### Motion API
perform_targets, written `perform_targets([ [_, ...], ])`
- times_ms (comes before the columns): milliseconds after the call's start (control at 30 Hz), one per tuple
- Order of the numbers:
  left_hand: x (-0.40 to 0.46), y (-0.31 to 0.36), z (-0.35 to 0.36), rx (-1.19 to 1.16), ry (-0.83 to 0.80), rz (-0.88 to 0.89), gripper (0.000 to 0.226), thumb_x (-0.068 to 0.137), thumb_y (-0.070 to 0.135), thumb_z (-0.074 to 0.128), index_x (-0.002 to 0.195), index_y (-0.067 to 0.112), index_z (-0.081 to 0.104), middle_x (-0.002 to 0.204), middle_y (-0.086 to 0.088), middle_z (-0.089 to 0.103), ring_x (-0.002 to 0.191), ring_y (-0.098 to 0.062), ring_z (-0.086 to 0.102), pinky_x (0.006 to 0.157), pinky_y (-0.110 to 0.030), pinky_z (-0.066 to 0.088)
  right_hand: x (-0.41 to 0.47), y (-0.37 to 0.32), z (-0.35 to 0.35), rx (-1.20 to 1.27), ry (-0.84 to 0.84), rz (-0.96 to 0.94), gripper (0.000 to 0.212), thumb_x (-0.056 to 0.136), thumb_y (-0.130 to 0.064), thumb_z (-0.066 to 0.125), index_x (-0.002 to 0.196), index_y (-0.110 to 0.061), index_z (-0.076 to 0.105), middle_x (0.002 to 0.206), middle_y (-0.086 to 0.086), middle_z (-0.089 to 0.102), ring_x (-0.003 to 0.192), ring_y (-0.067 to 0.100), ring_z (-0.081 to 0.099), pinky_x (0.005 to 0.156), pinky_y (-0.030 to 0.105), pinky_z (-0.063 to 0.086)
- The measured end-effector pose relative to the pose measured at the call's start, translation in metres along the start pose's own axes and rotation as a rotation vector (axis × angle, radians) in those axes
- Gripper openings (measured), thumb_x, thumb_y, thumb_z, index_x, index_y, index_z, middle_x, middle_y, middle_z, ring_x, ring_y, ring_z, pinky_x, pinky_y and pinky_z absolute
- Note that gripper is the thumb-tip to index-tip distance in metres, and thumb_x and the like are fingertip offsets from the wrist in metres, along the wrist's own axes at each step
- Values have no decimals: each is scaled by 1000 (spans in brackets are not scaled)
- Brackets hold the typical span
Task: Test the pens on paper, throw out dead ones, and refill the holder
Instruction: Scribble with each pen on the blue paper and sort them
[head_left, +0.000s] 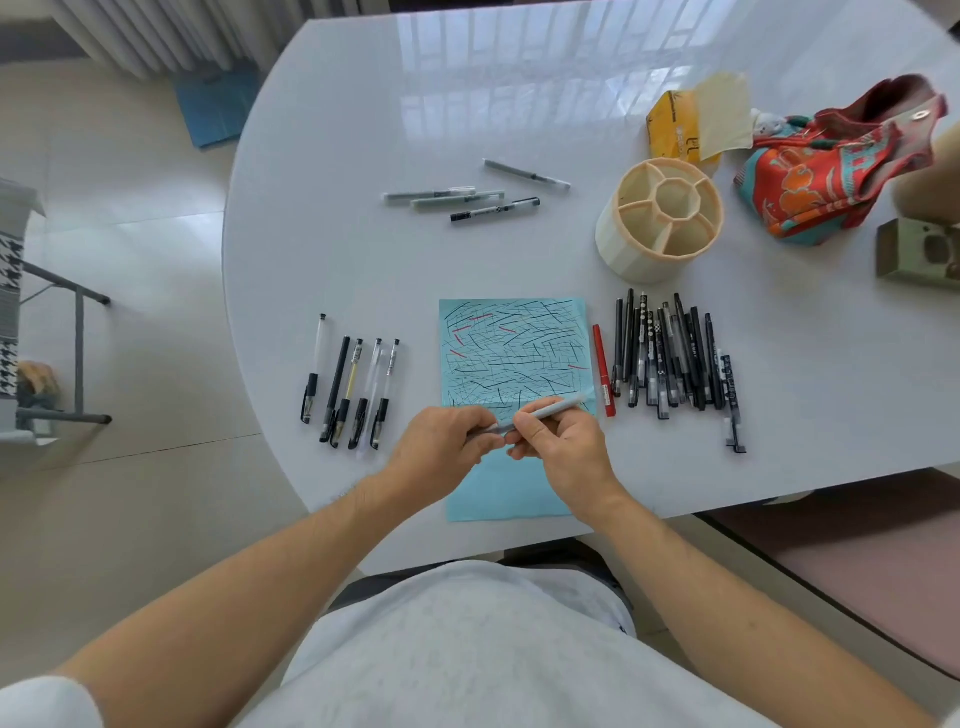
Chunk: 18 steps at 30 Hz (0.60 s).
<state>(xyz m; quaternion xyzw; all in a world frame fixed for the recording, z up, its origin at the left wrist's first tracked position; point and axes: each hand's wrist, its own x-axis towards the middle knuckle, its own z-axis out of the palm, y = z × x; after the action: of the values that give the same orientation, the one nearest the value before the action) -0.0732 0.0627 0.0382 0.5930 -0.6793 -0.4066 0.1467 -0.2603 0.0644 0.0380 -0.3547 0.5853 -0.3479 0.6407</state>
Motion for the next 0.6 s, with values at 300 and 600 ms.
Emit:
perform_targets([
  [300, 17, -7, 9, -18, -3, -24, 24, 85, 44, 71, 105, 32, 66, 92, 18, 72, 84, 3, 64, 77, -26, 51, 36, -12, -26, -145, -6, 102, 7, 102, -13, 61, 97, -11, 66, 87, 10, 69, 71, 15, 66, 69, 32, 61],
  [600, 19, -42, 6, 493, -64, -26, 72, 84, 40, 72, 147, 23, 40, 159, -4, 28, 149, -25, 18, 119, -42, 25, 104, -25, -74, -1234, 35, 13, 36, 100, -18, 58, 133, -15, 45, 114, 15, 67, 102, 38, 64, 82, 42, 49],
])
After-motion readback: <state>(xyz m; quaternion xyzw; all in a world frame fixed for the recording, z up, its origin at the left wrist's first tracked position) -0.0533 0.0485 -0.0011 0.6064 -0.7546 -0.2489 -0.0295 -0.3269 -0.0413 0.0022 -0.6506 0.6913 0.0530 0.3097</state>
